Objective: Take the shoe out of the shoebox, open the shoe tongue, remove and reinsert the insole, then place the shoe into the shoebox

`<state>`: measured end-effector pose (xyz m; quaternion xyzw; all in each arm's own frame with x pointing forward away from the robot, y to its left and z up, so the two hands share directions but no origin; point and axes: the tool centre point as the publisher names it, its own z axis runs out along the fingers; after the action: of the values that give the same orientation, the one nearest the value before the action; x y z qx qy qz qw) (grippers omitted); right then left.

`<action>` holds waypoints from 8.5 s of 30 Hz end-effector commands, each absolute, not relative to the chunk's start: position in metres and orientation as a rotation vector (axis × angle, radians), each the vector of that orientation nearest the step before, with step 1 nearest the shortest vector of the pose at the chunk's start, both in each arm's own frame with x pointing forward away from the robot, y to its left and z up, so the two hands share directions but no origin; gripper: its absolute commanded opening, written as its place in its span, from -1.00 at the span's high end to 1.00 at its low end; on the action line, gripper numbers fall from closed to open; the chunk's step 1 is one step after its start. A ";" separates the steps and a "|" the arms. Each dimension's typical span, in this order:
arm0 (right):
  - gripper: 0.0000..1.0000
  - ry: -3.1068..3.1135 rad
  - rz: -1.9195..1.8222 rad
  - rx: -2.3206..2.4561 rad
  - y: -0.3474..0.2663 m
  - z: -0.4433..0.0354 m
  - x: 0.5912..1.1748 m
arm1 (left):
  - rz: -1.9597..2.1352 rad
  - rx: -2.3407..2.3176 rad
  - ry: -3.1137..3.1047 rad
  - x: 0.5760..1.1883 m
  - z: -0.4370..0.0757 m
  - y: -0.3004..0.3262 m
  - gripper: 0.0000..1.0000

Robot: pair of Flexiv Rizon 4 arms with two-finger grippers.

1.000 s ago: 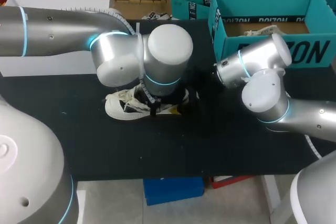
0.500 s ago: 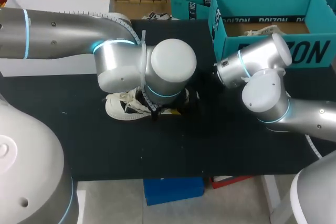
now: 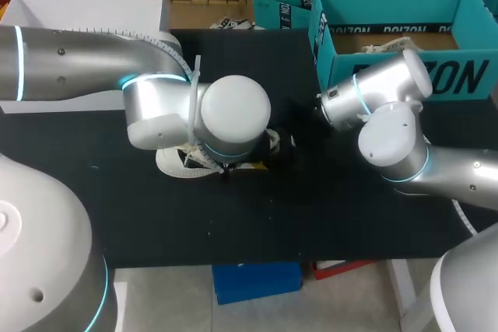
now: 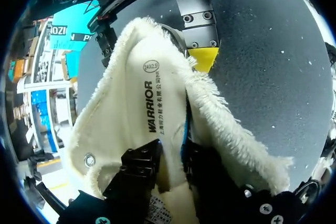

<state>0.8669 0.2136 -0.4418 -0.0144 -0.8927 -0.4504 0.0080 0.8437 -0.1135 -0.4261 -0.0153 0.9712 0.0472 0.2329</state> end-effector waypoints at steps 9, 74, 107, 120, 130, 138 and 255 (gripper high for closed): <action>1.00 -2.790 -1.405 -0.048 0.214 -0.445 0.870 | 0.011 -0.008 2.778 0.861 -0.499 -0.098 1.00; 1.00 -2.790 -1.405 -0.048 0.214 -0.445 0.870 | -0.568 0.043 2.909 0.845 -0.400 -0.114 1.00; 1.00 -2.790 -1.405 -0.048 0.214 -0.445 0.870 | -0.435 0.067 2.792 0.841 -0.412 -0.155 0.26; 1.00 -2.790 -1.405 -0.048 0.214 -0.445 0.870 | -0.469 0.103 2.768 0.850 -0.407 -0.176 0.32; 1.00 -2.790 -1.405 -0.048 0.214 -0.445 0.870 | -0.477 0.131 2.764 0.854 -0.408 -0.189 0.36; 1.00 -2.790 -1.405 -0.048 0.214 -0.445 0.870 | -0.456 0.133 2.754 0.851 -0.406 -0.185 1.00; 1.00 -2.790 -1.405 -0.048 0.214 -0.445 0.870 | -2.579 -0.086 2.259 0.761 0.006 -0.170 1.00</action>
<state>0.8677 0.2137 -0.4415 -0.0150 -0.8927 -0.4503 0.0084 0.7657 -0.1700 0.0043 -0.0180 0.6525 -0.7432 -0.1471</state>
